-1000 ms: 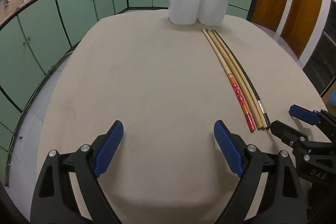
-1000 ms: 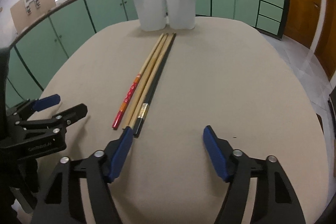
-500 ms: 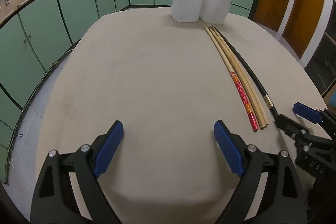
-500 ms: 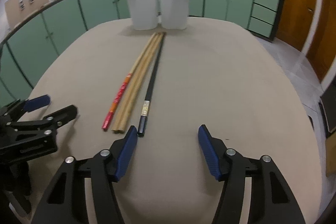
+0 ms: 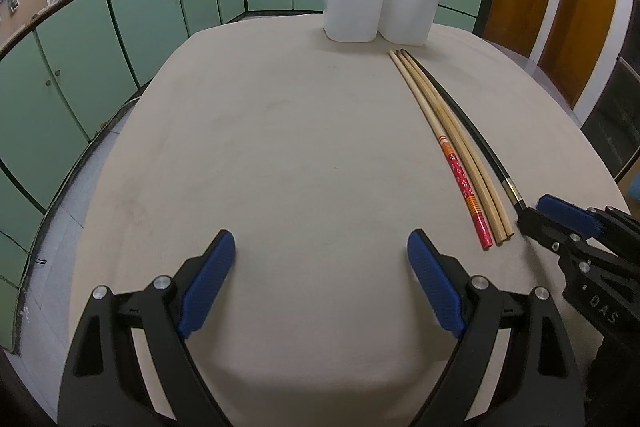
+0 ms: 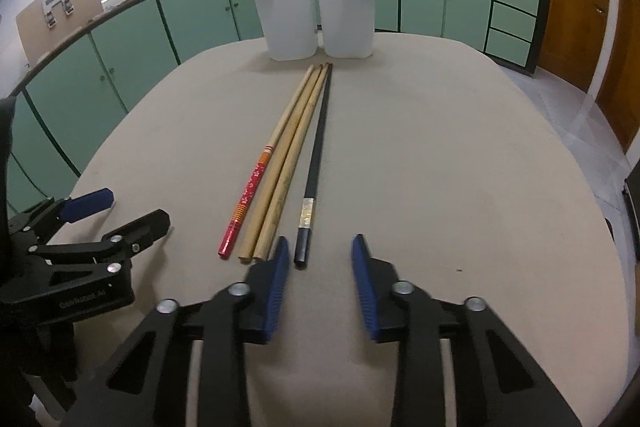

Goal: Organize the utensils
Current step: 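Close the right gripper on the black chopstick, then close the left gripper on the red-patterned chopstick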

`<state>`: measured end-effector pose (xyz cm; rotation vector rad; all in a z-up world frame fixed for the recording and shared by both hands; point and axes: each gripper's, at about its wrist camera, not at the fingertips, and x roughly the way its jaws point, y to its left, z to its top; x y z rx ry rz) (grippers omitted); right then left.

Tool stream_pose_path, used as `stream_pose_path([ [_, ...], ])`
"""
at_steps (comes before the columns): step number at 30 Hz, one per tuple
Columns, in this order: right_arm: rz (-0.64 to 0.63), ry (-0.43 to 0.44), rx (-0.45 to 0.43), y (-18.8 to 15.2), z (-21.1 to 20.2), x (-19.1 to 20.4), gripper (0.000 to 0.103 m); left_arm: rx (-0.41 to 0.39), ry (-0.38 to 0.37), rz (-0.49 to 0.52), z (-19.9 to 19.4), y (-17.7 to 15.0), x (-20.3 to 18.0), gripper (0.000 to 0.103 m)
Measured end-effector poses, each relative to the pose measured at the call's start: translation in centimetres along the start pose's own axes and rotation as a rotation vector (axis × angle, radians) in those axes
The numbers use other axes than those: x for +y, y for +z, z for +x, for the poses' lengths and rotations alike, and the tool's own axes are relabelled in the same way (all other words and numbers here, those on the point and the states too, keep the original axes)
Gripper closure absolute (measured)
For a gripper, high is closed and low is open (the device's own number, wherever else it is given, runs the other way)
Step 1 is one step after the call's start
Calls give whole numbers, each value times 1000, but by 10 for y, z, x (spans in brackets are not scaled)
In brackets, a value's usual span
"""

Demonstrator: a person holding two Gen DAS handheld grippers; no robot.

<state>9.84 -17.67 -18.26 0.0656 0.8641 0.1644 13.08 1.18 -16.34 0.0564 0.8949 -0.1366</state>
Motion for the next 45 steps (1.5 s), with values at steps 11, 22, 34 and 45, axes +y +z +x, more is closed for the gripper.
stream_pose_path([
  [11,52,-7,-15,-2,-4,-15,96,-13,-45,3,-4,0,-12,17],
  [22,88,-71,-21,-5,-10,-43,96,-1,-93,51,2,2,-44,17],
  [34,91,-60,-18,-6,-8,-43,96,24,-57,69,11,5,-54,20],
  [45,82,-58,-12,-5,-7,-41,95,1,-74,69,4,4,-55,62],
])
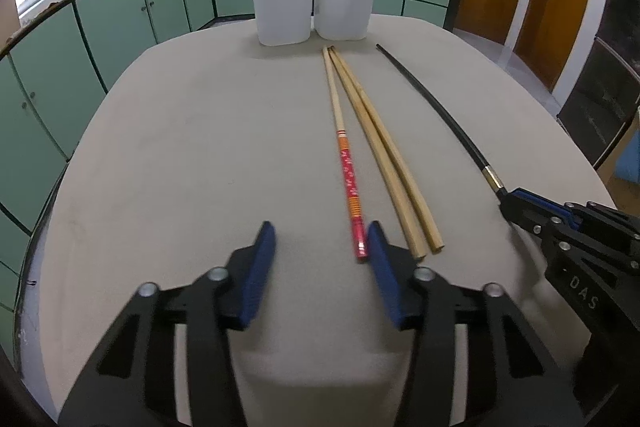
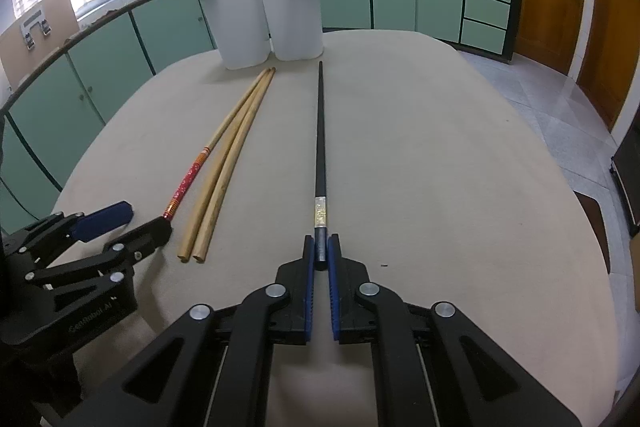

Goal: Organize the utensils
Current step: 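Close the left gripper on the red-patterned chopstick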

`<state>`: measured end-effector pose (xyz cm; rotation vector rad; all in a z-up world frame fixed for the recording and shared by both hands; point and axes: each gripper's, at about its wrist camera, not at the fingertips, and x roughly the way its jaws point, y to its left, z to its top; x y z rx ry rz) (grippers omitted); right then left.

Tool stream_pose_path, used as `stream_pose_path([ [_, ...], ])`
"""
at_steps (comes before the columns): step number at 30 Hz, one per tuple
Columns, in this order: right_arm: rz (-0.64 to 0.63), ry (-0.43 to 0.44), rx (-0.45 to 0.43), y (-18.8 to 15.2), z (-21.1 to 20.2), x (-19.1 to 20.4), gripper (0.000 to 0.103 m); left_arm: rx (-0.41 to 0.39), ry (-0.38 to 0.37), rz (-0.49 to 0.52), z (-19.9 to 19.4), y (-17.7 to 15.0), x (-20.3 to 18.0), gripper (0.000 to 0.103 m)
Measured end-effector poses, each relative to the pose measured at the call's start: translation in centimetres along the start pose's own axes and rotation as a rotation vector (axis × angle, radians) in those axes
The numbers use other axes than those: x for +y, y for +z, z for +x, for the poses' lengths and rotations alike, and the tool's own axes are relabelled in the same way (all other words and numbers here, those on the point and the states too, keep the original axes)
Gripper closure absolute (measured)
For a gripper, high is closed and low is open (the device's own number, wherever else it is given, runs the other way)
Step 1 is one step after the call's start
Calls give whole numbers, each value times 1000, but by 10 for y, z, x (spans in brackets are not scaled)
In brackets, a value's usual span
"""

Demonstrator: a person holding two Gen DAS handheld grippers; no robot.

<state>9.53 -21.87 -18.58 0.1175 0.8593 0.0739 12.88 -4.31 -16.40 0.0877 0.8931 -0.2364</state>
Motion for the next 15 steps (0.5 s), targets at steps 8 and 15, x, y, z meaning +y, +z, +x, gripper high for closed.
stream_pose_path([
  [8,7,13,1,-1,1,-1,94,-2,-31,8,-1,-1,-6,90],
  [15,8,13,-1,-1,1,-1,95,-4,-32,2,-1,0,-8,97],
])
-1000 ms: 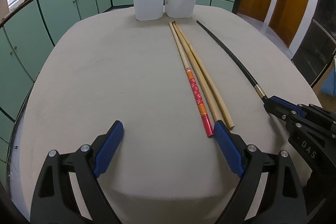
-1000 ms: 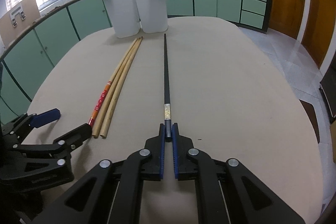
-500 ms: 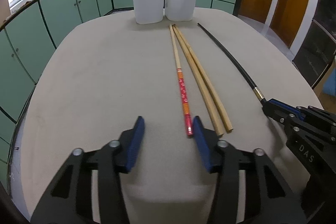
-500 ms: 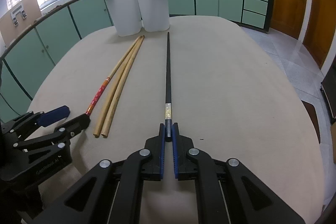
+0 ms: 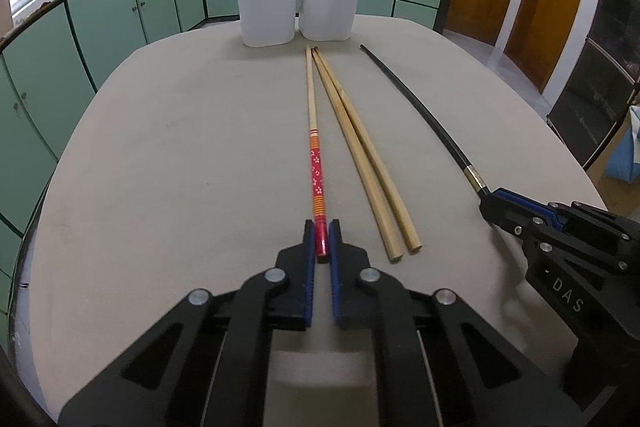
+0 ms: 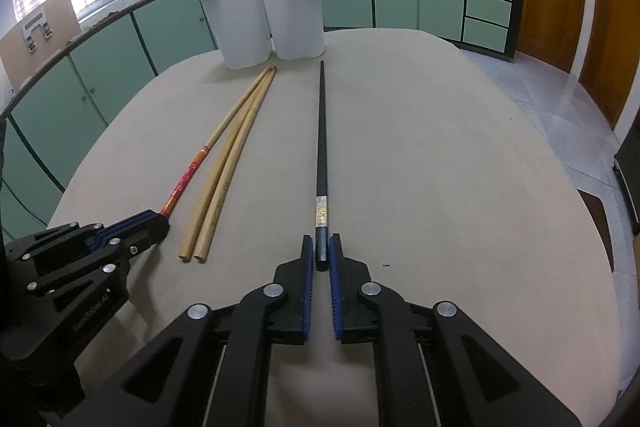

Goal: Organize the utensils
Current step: 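Close the left gripper on the red-patterned chopstick, then lift both chopsticks, lower them into the white cup and open both grippers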

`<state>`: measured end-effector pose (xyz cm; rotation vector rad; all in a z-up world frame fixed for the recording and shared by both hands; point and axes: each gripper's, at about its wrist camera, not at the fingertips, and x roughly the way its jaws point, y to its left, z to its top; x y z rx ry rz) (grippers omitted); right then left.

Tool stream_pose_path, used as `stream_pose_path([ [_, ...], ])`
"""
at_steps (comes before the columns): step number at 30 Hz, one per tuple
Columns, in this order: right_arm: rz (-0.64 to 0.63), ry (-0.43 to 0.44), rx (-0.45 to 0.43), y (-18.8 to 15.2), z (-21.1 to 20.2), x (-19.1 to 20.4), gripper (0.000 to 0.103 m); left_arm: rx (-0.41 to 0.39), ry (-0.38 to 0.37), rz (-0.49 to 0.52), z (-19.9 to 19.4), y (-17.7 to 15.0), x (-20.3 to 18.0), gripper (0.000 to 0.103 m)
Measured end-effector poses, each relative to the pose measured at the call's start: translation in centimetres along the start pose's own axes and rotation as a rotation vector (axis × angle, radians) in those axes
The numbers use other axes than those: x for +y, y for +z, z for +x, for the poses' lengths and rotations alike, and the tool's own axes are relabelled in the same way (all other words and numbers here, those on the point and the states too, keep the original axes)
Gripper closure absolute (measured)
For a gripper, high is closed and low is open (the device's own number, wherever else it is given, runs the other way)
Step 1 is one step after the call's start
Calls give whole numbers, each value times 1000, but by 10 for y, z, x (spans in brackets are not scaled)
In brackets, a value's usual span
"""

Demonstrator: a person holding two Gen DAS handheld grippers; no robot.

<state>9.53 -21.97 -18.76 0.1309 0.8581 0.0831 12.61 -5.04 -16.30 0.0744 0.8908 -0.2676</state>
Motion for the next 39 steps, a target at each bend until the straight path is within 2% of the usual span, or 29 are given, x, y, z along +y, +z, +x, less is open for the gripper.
stream_pose_path([
  [12,24,23,-18,2,-6,-4,96,-16,11,-12,-10,2,8,98],
  [18,2,8,-62,10,-20,-4,96,-58,22,0,-30,10,12,98],
  [26,-8,12,-141,31,-48,-9,97,-161,26,14,-69,33,14,98],
  [33,-36,26,-220,59,-75,-8,97,-275,23,27,-106,61,16,98],
  [39,-61,49,-270,86,-93,-7,97,-338,20,36,-125,86,20,98],
])
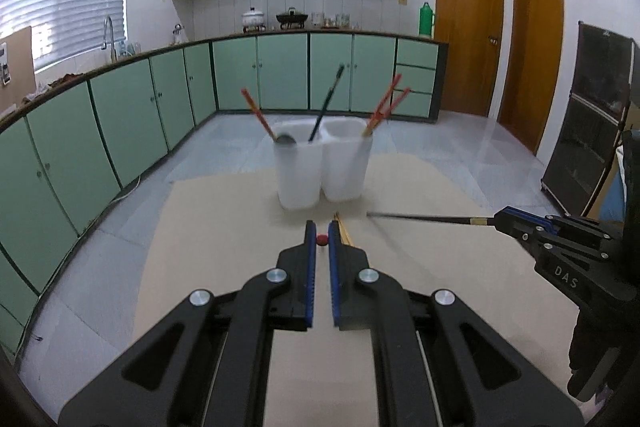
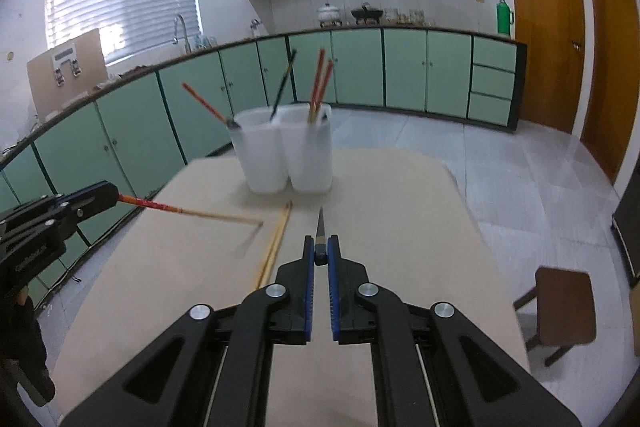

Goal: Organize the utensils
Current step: 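Lift both chopsticks, lower them into the white cup and open both grippers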

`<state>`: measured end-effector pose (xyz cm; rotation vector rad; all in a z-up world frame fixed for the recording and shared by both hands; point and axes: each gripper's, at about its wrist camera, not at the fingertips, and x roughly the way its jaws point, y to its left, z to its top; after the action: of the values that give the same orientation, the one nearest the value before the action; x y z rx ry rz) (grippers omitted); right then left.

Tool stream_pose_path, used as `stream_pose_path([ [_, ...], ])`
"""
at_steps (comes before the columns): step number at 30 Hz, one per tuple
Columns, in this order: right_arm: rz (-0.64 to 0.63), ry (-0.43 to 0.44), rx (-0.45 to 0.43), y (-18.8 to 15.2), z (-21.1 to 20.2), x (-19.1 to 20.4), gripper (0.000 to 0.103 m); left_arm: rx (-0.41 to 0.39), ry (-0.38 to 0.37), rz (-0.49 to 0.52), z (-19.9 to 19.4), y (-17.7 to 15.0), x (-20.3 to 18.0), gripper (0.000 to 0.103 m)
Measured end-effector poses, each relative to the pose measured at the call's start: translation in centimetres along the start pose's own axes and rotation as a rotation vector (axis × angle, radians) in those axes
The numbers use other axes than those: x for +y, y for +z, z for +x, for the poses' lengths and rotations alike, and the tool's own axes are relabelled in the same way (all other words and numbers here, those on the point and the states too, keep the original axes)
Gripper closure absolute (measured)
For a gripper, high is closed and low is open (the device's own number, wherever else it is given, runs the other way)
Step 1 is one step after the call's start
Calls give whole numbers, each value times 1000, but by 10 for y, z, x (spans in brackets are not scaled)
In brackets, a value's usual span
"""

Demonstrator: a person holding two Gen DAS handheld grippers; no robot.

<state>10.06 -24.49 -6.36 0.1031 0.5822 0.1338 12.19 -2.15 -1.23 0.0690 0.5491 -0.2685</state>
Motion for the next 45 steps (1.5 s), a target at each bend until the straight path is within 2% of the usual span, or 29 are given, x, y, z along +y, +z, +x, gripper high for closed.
stream_pose_path([
  [7,-19,34,-33,35,-5,3,97,-23,-20,-6,3,26,9,98],
  [14,-67,82,-26,74,2,15,97,-41,-41,0,7,48,13,98],
  [24,-114,132,-74,125,-1,29,97,-121,-64,26,1,87,16,98],
  [29,-113,145,-134,159,-6,31,97,-185,-60,41,-4,114,16,98],
  [34,-78,156,-246,202,-12,30,97,-261,-60,37,-2,148,15,98],
  [40,-66,100,-330,234,9,29,97,-329,-25,43,26,182,12,98],
  [45,-48,81,-327,235,45,23,97,-300,-14,29,69,183,8,98],
])
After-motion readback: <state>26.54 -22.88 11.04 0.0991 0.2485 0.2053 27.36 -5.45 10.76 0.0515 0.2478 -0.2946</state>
